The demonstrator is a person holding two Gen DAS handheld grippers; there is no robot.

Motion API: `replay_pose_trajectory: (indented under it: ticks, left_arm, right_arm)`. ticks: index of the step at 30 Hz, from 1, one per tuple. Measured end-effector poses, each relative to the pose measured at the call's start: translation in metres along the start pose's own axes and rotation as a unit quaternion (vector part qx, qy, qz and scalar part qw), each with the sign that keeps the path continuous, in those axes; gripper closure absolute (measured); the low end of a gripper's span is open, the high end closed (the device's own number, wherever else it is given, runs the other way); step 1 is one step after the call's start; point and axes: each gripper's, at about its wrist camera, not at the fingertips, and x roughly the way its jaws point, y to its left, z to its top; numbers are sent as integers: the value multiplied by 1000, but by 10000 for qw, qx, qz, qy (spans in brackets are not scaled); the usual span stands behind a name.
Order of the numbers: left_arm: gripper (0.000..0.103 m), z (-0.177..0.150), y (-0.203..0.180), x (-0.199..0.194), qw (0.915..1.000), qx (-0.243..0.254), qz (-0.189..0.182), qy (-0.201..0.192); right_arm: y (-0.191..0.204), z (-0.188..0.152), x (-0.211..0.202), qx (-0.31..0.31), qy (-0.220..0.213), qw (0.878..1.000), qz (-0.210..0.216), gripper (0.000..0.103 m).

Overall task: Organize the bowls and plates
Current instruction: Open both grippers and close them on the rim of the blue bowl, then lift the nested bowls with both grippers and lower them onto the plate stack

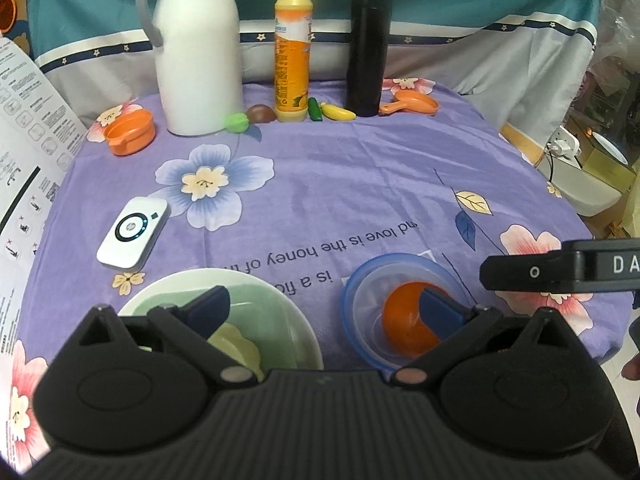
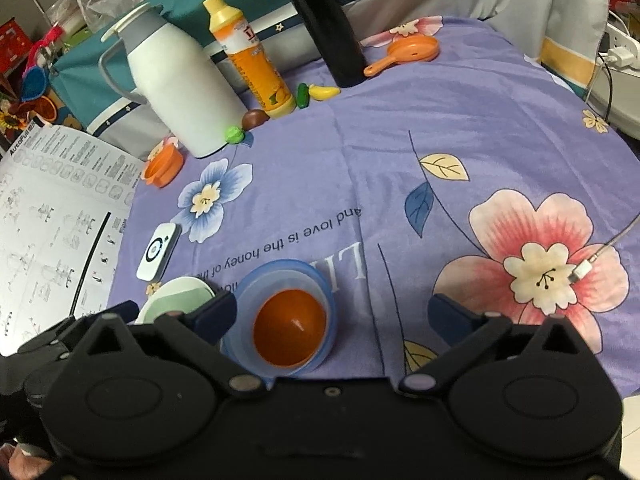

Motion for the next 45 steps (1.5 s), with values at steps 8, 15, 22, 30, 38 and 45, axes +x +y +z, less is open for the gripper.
replay_pose_trajectory:
  ticks: [8, 15, 22, 30, 38, 45]
  left_arm:
    - [0, -9, 1, 5, 9999, 143, 0, -64]
    - [0, -13, -4, 18, 9994, 321, -96, -24]
    - [13, -10, -7, 34, 9988, 348, -337, 70]
    - [34, -9, -8, 52, 9972, 293, -585, 360]
    - [63, -10, -13, 64, 9952, 325, -710, 596]
    - [67, -9, -19, 64, 9953, 382, -690, 557]
  right_arm:
    - [-2, -3, 3, 52, 78, 9999, -119, 0]
    - [-4, -3, 15, 194, 257, 9993, -193, 0]
    - [-8, -5, 28, 445, 430, 9978, -217, 0]
    - [-10, -4, 40, 537, 482, 9974, -75, 19]
    - [-1, -7, 52, 320, 643, 9974, 60, 51]
    - [10, -7, 52, -26, 545, 9985, 75, 69]
